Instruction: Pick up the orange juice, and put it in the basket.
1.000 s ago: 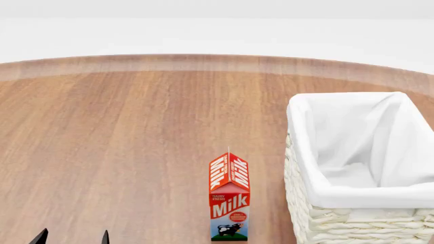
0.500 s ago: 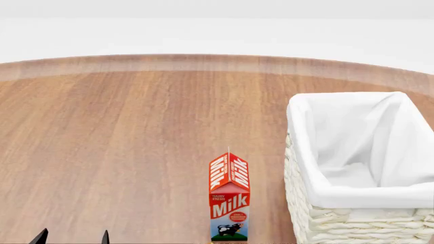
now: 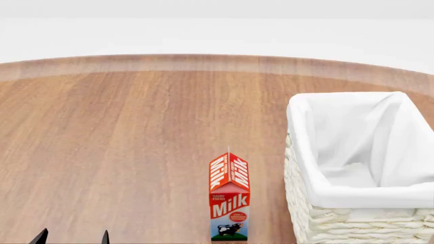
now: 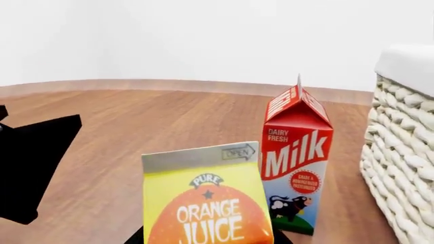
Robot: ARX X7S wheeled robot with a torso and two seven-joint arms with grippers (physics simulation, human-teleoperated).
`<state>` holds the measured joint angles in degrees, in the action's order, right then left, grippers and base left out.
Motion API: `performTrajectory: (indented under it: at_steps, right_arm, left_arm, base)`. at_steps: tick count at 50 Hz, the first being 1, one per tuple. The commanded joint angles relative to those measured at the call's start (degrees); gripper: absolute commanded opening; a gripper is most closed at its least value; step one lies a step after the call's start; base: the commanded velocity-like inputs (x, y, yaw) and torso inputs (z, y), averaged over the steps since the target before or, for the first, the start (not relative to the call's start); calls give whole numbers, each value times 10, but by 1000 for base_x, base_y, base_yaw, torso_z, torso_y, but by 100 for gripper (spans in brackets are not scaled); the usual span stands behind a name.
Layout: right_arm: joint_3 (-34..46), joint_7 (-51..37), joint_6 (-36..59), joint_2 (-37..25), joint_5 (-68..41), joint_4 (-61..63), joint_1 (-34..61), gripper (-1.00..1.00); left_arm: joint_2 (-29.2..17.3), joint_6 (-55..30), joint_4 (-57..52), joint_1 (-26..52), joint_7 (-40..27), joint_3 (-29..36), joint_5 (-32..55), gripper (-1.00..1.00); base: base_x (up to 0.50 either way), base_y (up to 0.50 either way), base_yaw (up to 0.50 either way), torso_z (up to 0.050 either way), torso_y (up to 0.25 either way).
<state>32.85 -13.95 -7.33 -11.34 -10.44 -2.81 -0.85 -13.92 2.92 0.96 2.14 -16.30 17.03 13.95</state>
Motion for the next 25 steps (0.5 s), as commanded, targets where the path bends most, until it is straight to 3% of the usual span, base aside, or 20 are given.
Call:
performTrajectory:
  at_steps: [1,25]
  right_arm:
    - [2,-13,22,-15,26,67,-9,-100]
    - [-9,-47,74,-48,24,230,-34,-100]
  left_arm:
    - [-2,1,0,1,-2,3,2,100]
    - [-6,3,1,2,-7,8,6,100]
  base:
    - [0,0,0,0,0]
    - [0,0,0,0,0]
